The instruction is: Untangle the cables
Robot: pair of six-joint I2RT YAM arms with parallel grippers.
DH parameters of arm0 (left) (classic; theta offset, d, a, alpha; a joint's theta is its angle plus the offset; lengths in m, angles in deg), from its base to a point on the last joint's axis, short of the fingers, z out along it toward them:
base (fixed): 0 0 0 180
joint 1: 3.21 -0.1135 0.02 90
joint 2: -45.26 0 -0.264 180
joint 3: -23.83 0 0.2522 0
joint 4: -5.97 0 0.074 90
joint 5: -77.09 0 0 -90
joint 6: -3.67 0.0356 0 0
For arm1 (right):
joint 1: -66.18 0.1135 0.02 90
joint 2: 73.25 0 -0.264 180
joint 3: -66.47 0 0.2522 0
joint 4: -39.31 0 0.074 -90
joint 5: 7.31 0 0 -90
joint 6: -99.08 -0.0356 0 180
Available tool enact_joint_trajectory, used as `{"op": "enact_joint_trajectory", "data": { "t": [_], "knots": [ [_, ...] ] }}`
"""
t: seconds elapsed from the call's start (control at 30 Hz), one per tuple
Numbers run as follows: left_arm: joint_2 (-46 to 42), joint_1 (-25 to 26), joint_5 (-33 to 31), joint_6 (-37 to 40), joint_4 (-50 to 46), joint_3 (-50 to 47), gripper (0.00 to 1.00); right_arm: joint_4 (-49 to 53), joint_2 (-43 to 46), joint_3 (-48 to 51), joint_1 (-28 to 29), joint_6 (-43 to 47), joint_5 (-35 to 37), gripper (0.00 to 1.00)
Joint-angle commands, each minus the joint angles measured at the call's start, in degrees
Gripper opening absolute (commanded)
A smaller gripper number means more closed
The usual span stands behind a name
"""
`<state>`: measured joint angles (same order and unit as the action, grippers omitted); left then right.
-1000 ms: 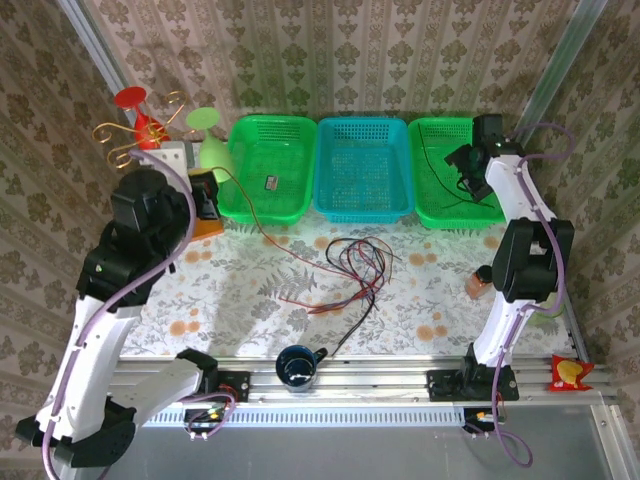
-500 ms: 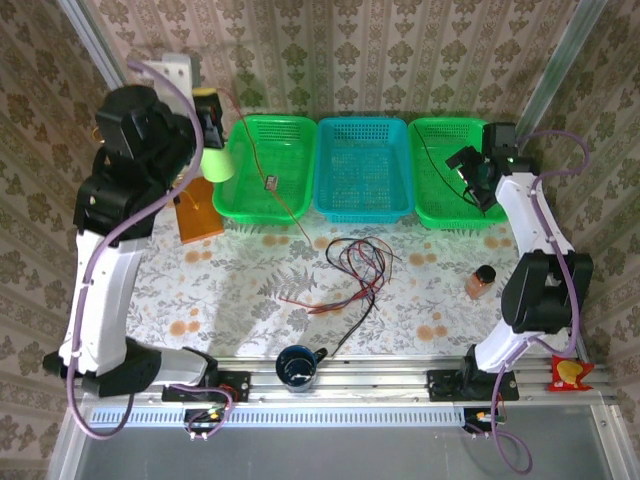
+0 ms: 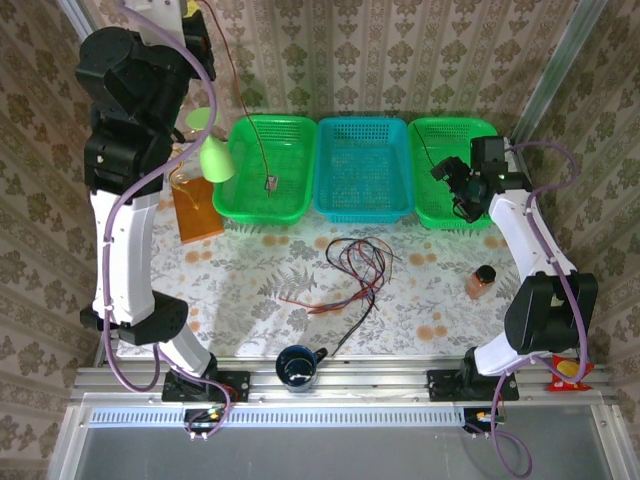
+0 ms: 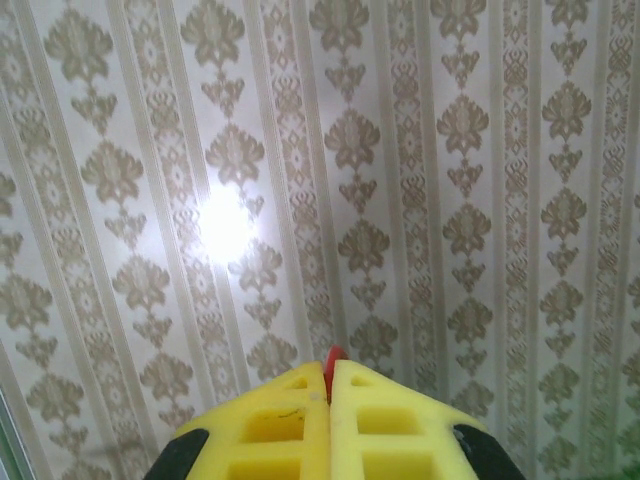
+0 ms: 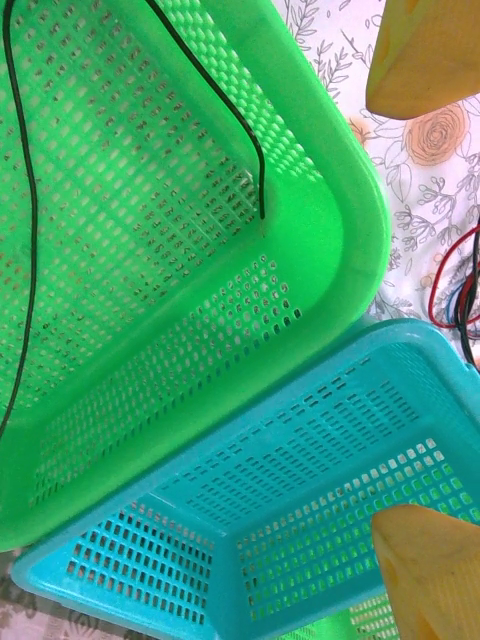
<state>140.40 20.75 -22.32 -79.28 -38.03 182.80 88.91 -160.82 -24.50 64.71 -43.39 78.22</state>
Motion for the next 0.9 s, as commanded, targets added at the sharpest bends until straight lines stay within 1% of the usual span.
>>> {"op": "enact_joint_trajectory", "data": {
  "t": [0.0,0.07,0.17,0.4,0.57,0.7,0.77,0.87],
  "knots": [
    [-0.9,-0.1,0.1,7.2,12.6,-3.8,0.0,-0.8,1.0,0.4,0.5,-0.1,-0.6,0.99],
    [-0.9,-0.3,0.3,9.8,15.3,-6.4,0.0,-0.8,0.6,0.1,0.7,0.1,-1.0,0.99],
    [-0.6,-0.6,0.4,11.6,17.2,-10.8,0.0,-0.8,0.4,-0.2,0.8,0.1,-1.8,0.99],
    [-0.6,-2.6,-2.7,9.1,18.3,-27.7,0.0,0.0,1.1,-1.1,0.9,0.9,-2.6,0.99],
    [3.1,-2.2,-3.8,8.2,10.6,-35.6,0.0,0.3,2.2,-0.6,0.9,1.2,-3.0,0.99],
    [7.9,-0.3,-1.5,5.8,4.8,-39.6,0.0,0.1,3.1,0.3,0.9,0.9,-3.6,0.99],
    [10.8,0.9,-1.8,5.2,2.7,-40.3,0.0,0.2,3.4,0.5,0.9,0.7,-3.6,0.99],
    [16.6,1.7,-1.6,2.9,-3.7,-37.4,0.0,0.1,4.0,0.9,0.9,0.4,-3.8,0.99]
  ]
}}
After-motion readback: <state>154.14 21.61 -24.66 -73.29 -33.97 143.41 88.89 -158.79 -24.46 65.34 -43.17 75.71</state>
